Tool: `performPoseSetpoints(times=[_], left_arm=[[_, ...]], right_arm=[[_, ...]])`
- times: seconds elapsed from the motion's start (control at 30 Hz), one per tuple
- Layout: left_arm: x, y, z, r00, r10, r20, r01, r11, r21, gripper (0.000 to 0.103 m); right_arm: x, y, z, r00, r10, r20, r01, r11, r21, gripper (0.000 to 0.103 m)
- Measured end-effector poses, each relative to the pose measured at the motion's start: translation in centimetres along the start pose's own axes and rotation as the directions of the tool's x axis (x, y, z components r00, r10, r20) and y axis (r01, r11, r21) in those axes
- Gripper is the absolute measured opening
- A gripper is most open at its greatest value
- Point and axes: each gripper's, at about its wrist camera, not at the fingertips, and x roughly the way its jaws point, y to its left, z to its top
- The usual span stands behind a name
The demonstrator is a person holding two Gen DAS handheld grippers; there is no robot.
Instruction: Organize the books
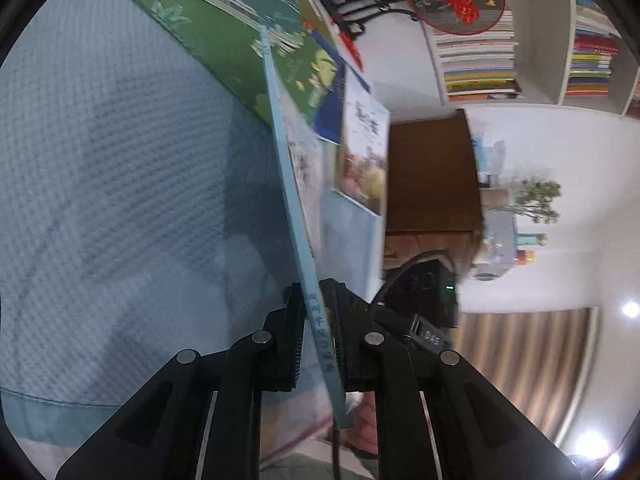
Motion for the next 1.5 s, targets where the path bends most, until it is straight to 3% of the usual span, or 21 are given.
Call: performPoseSetpoints(times=[0.1, 0.2, 0.27, 0.37, 0.47, 0.67, 0.77, 0.93, 1.13, 1.33, 1.5], left_arm=[[-0.3, -0.1, 0.0, 0.991, 0.128, 0.027, -0.129, 0.991, 0.046, 0.01], [-0.4, -0.8, -0.5, 0.972, 0.231, 0.041, -0.235, 0.964, 0.128, 0.01], [-0.5, -1.8, -1.0, 0.955, 0.29, 0.062, -0.296, 0.936, 0.19, 0.01], [-1.5, -2.5, -1.4, 0.954, 0.286, 0.086, -0.299, 0.927, 0.227, 0.01], [-4.1, -2.9, -1.3, 0.956, 0.267, 0.124, -0.29, 0.924, 0.249, 0.011], [-10.4, -2.8, 0.4, 0.95, 0.22, 0.22, -0.271, 0.933, 0.236, 0.013], [-14.6, -2.0, 2.8, 0.934, 0.214, 0.287, -0.287, 0.927, 0.243, 0.013], [-20.1, 0.7, 8.0, 0.901, 0.261, 0.347, -0.353, 0.905, 0.236, 0.013], [-24.8, 7.4, 16.2, 0.872, 0.308, 0.38, -0.396, 0.901, 0.179, 0.013], [-26.5, 12.9, 22.7, 0.872, 0.295, 0.39, -0.366, 0.923, 0.121, 0.013], [-26.2, 16.0, 25.3, 0.874, 0.318, 0.368, -0.367, 0.928, 0.069, 0.023]], right_arm=[[-0.2, 1.2, -0.4, 0.999, -0.049, 0.011, 0.049, 0.995, -0.081, 0.031], [0.2, 3.5, -1.1, 0.987, -0.158, 0.027, 0.16, 0.964, -0.214, 0.031], [0.6, 5.4, -1.9, 0.97, -0.24, 0.044, 0.241, 0.915, -0.323, 0.031], [0.9, 8.4, -3.1, 0.95, -0.301, 0.079, 0.303, 0.836, -0.458, 0.031], [0.7, 11.5, -3.9, 0.948, -0.301, 0.103, 0.307, 0.782, -0.542, 0.031], [2.5, 18.6, -3.7, 0.957, -0.258, 0.135, 0.283, 0.712, -0.643, 0.031], [5.5, 21.9, -3.0, 0.965, -0.223, 0.135, 0.254, 0.691, -0.677, 0.032], [13.8, 27.5, -0.4, 0.971, -0.205, 0.119, 0.229, 0.676, -0.701, 0.033], [24.4, 31.2, 4.0, 0.975, -0.21, 0.075, 0.202, 0.692, -0.693, 0.033], [32.5, 33.2, 8.4, 0.965, -0.254, 0.06, 0.225, 0.695, -0.683, 0.033], [36.7, 33.3, 11.2, 0.956, -0.292, 0.036, 0.242, 0.71, -0.662, 0.033]])
